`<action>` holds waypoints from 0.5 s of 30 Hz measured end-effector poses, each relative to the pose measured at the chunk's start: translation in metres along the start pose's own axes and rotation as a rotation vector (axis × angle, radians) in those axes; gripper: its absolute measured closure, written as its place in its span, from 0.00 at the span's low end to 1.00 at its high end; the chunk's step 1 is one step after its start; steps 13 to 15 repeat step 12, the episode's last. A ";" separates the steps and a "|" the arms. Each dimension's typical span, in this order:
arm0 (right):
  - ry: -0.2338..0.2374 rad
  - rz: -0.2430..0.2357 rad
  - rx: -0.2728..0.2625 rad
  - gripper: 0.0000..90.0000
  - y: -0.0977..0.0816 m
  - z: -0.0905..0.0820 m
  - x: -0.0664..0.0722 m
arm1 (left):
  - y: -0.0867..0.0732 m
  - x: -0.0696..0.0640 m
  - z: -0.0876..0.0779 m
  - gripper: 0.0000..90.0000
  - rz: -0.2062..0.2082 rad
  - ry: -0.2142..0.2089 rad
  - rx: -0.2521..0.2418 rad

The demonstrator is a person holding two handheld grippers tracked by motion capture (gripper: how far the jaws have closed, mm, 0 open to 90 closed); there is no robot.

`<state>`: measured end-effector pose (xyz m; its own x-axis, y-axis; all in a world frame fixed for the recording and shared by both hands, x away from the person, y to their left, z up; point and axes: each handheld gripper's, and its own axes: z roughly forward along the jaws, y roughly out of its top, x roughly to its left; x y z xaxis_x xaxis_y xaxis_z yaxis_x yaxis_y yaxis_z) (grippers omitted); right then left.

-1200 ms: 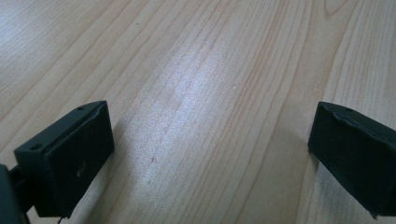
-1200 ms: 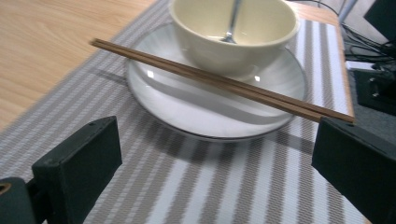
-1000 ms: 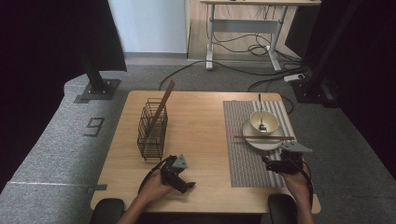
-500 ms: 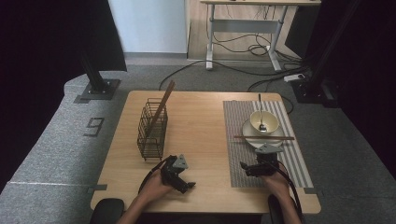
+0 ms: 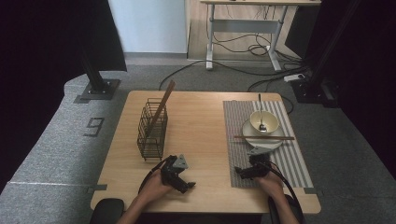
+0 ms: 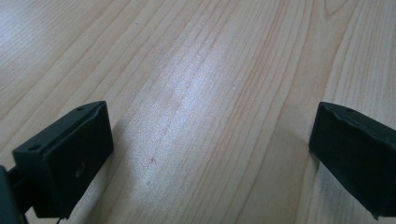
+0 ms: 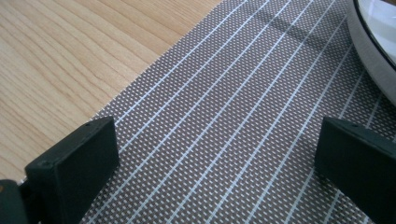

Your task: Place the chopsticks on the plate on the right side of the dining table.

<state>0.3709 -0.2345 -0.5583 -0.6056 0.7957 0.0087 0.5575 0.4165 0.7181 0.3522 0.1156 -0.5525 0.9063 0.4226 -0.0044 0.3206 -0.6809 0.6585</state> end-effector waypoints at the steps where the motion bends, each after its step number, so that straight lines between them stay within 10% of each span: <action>1: 0.000 -0.002 0.000 0.00 0.000 0.000 0.000 | 0.000 0.000 0.000 0.00 0.000 0.000 0.000; 15: -0.001 -0.002 0.000 0.00 -0.001 0.000 0.000 | 0.000 0.000 0.000 0.00 0.002 -0.002 0.000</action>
